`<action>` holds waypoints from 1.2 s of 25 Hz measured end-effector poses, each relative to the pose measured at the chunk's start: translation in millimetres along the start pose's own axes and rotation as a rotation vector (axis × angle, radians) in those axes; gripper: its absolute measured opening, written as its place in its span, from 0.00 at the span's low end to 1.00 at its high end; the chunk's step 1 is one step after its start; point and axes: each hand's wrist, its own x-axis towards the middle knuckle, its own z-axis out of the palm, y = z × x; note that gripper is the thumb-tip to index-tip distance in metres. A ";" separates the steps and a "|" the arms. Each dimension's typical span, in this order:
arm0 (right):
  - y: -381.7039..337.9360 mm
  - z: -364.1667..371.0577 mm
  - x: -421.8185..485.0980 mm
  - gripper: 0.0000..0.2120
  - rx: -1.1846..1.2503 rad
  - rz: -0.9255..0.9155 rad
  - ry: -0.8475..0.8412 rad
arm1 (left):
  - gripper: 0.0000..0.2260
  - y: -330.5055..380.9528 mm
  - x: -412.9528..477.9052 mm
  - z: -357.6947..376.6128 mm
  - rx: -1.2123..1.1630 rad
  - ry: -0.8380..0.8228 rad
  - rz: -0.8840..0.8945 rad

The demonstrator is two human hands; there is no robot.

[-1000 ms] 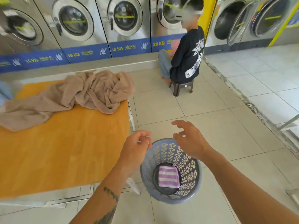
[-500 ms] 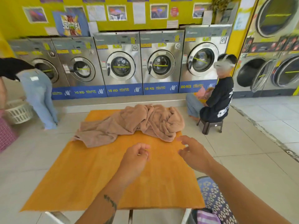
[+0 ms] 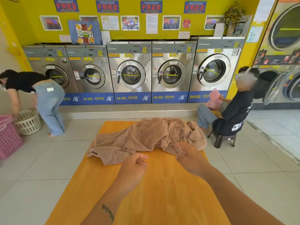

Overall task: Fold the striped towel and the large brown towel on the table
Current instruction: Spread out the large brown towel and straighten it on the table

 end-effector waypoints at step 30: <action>92.8 80.2 166.2 0.08 -0.088 0.314 -0.081 | 0.27 -127.7 214.9 53.0 0.914 -0.215 -0.113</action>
